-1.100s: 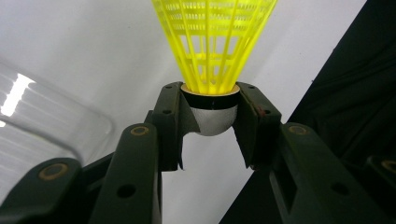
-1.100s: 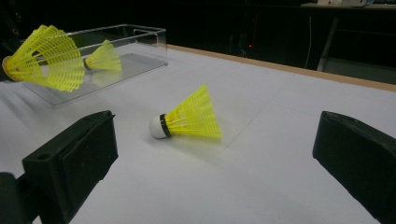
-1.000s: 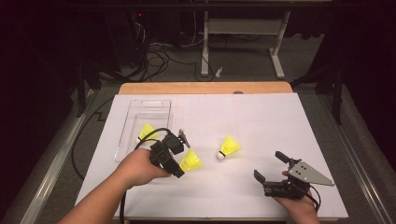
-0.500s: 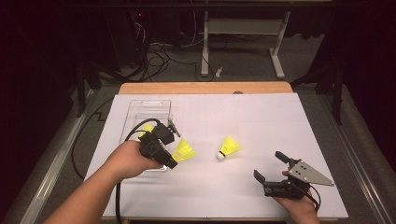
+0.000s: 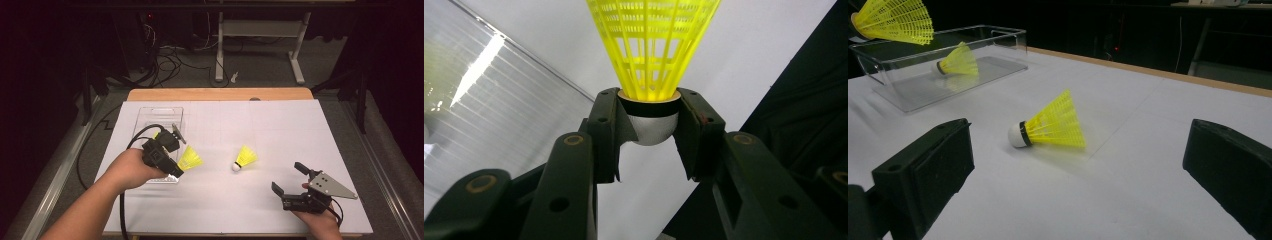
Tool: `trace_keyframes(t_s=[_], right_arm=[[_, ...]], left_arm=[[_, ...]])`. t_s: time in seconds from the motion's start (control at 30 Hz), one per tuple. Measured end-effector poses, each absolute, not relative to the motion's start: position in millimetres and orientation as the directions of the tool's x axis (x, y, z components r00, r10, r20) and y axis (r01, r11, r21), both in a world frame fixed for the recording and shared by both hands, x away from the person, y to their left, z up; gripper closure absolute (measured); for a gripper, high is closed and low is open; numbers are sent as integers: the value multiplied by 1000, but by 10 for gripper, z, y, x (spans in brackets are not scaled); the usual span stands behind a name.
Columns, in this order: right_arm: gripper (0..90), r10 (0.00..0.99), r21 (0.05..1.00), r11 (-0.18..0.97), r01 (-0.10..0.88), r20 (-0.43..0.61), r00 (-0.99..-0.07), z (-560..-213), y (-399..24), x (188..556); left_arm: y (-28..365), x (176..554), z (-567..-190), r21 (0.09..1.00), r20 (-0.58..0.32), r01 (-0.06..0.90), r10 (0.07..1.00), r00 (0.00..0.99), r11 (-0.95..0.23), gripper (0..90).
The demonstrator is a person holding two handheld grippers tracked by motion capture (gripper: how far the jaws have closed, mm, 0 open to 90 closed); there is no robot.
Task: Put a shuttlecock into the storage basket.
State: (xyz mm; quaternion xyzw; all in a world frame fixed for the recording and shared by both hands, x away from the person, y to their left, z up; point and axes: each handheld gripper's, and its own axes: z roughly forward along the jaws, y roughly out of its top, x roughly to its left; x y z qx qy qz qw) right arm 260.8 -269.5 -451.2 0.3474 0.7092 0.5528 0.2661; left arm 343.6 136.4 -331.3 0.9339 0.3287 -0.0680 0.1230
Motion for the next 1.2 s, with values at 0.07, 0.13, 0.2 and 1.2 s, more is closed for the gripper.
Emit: trace_keyframes(t_s=[0.07,0.13,0.2,1.2], right_arm=[[6,786,969,148,198,6,-618,-4511,-2694,2607],[6,787,969,147,198,7,-617,-4511,-2696,2607],[7,787,969,146,198,7,-617,-4511,-2698,2607],[6,786,968,153,198,3,-619,-4515,-2687,2609]], left_arm=[[1388,3442,-3315,188,-208,638,605,769,-747,646],[1413,3449,-3312,183,-205,641,609,766,-745,647],[1447,3453,-3308,185,-204,647,615,762,-740,647],[1993,3567,-3374,144,-173,730,709,684,-669,646]])
